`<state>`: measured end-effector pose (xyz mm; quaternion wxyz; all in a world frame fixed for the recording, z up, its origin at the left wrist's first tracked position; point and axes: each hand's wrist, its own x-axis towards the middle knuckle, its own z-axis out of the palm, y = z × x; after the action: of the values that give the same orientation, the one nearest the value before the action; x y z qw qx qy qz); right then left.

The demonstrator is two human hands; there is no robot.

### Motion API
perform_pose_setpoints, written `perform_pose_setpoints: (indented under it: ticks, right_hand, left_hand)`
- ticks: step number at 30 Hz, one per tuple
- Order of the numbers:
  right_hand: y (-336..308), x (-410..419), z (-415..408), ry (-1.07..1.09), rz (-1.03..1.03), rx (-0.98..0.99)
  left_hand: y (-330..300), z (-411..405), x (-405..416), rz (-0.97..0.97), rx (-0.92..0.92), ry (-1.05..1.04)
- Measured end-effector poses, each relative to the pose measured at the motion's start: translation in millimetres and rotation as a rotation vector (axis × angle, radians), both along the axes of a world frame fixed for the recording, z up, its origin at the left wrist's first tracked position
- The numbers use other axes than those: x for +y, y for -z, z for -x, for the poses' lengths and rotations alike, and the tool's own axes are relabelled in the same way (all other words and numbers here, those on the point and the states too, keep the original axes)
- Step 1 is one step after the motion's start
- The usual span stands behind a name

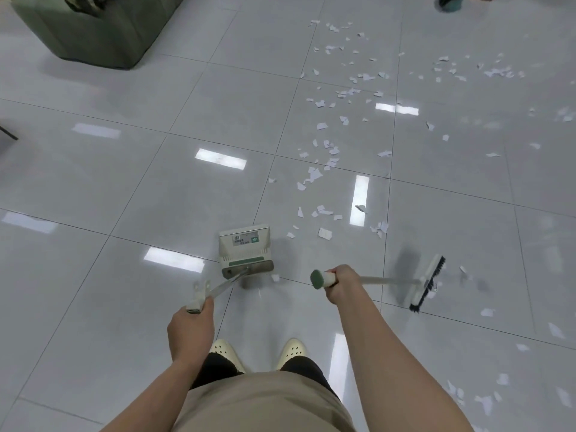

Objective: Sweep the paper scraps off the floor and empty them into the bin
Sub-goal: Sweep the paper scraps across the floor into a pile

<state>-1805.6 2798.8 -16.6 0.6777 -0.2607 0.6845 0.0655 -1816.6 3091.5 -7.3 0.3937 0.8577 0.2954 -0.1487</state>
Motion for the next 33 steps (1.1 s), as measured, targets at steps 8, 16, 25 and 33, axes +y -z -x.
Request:
perform_pose_setpoints:
  ticks: [8, 16, 25, 33]
  right_hand:
    - [-24, 57, -21, 0.058, -0.167, -0.240]
    - [-36, 95, -85, 0.148, -0.624, -0.406]
    - [3, 149, -136, 0.139, -0.684, -0.321]
    - [11, 90, -99, 0.319, -0.427, -0.205]
  left_hand:
    - [6, -52, 3, 0.000, -0.026, 0.055]
    - [16, -145, 38, 0.010, -0.041, -0.017]
    - [26, -209, 87, -0.024, -0.027, -0.034]
    - [31, -227, 75, -0.003, 0.021, 0.027]
